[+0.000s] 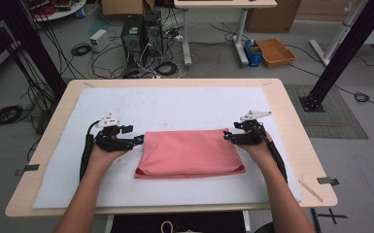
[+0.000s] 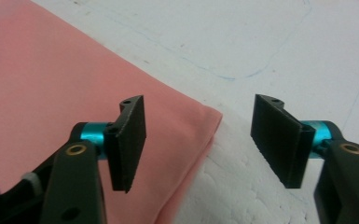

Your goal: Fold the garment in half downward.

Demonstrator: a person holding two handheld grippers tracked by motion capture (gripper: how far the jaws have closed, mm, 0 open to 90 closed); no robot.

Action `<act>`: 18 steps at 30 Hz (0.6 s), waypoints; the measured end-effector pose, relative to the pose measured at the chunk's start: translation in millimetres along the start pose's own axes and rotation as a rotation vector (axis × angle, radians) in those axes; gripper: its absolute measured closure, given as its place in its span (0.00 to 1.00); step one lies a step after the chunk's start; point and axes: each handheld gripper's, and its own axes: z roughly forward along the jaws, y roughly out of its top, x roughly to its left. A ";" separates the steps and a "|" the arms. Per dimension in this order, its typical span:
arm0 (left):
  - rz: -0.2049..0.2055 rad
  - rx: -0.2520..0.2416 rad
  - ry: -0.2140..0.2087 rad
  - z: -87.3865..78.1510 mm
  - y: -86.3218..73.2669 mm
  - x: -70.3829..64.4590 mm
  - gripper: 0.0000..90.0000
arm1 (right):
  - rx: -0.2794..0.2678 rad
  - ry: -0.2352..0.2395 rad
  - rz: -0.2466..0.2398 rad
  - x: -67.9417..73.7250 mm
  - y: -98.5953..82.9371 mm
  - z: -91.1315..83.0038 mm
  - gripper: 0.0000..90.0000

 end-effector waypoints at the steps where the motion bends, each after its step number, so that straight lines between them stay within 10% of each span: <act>1: 0.005 0.001 -0.002 -2.6 -1.5 -1.1 0.29 | -0.001 0.008 0.002 0.9 0.1 -1.7 0.37; 18: 0.023 0.016 -0.046 -15.3 -10.3 -31.1 0.20 | -0.054 0.091 -0.002 14.3 12.3 -6.4 0.24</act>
